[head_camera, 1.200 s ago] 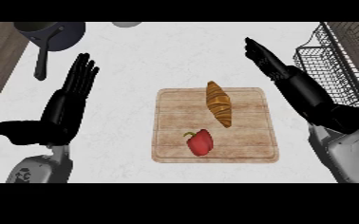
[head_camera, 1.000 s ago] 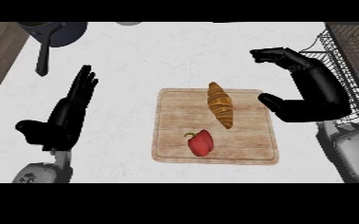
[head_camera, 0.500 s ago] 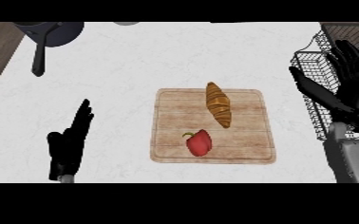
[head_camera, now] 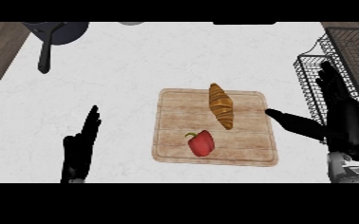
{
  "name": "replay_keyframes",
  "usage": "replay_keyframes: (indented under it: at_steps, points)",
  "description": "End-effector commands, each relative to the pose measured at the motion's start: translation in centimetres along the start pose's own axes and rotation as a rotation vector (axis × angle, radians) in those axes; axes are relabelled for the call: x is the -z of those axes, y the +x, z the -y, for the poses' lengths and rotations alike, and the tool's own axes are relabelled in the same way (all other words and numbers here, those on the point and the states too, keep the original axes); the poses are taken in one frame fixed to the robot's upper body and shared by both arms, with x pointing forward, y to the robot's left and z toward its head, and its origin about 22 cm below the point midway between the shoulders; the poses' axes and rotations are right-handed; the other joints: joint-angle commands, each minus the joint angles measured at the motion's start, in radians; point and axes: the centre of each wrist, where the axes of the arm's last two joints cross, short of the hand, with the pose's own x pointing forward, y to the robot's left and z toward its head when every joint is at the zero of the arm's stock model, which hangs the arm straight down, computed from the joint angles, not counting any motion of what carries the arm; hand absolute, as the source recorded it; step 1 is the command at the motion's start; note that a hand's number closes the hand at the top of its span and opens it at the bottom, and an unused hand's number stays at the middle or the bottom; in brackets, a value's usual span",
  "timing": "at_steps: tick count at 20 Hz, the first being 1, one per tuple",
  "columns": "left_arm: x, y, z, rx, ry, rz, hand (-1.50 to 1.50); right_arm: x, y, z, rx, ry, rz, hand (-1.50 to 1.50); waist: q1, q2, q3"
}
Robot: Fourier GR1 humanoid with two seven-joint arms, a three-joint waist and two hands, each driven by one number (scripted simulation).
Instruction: Pick the croissant from the cutting board and place it in the tiered basket
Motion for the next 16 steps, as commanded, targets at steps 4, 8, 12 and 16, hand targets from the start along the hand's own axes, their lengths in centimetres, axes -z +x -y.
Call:
replay_keyframes:
  at_steps: [4,8,12,16]
  points:
    - [0.8,0.3,0.0,0.014,-0.005,-0.002,0.00,-1.2,3.2,-0.7,-0.438,0.195,-0.138,-1.50,0.012,0.002,-0.006]
    - [0.3,0.6,0.6,0.006,-0.020,0.008,0.00,-1.4,7.4,-1.6,-0.606,0.141,-0.187,-1.50,0.019,-0.002,-0.003]
    - [-0.3,0.4,-0.2,0.011,-0.016,-0.005,0.00,-1.9,9.6,-6.8,-0.651,0.102,-0.207,-1.50,0.034,0.004,0.001]
    - [1.0,0.6,2.1,0.026,-0.016,0.015,0.00,-2.4,9.4,-10.3,-0.728,0.140,-0.226,-1.50,0.020,0.005,0.002]
